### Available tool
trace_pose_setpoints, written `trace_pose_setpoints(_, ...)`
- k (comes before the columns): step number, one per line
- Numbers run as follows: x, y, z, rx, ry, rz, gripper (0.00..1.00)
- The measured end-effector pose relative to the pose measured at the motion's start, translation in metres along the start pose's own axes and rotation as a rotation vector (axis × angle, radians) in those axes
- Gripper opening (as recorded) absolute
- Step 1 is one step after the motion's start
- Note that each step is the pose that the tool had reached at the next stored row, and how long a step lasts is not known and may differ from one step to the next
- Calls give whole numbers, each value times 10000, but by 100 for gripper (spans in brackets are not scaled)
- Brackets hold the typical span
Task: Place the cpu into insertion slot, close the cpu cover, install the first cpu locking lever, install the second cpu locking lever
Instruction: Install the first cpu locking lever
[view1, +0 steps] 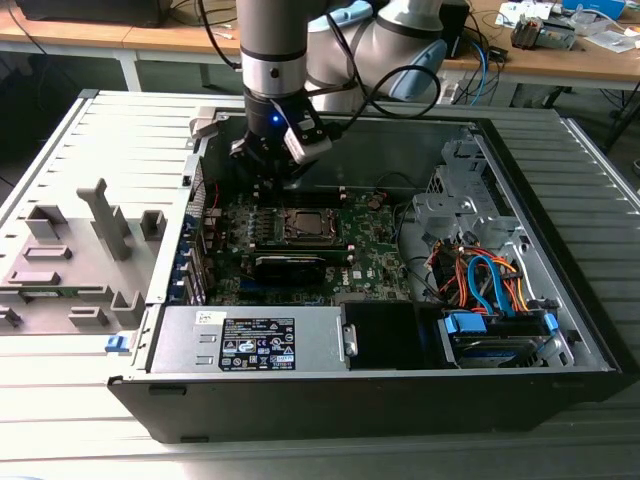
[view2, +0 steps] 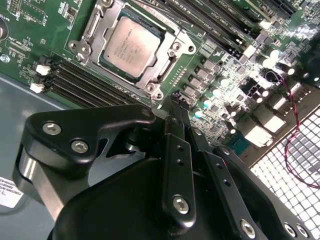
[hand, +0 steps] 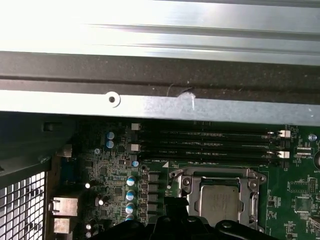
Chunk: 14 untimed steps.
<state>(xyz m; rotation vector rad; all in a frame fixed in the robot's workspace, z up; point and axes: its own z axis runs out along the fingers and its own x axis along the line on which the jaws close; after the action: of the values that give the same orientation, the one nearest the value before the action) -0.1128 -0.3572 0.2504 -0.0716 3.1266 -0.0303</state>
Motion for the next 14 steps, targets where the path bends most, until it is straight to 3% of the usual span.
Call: trace_pose_setpoints(14, 50, 2, -16, 0, 1, 0, 11)
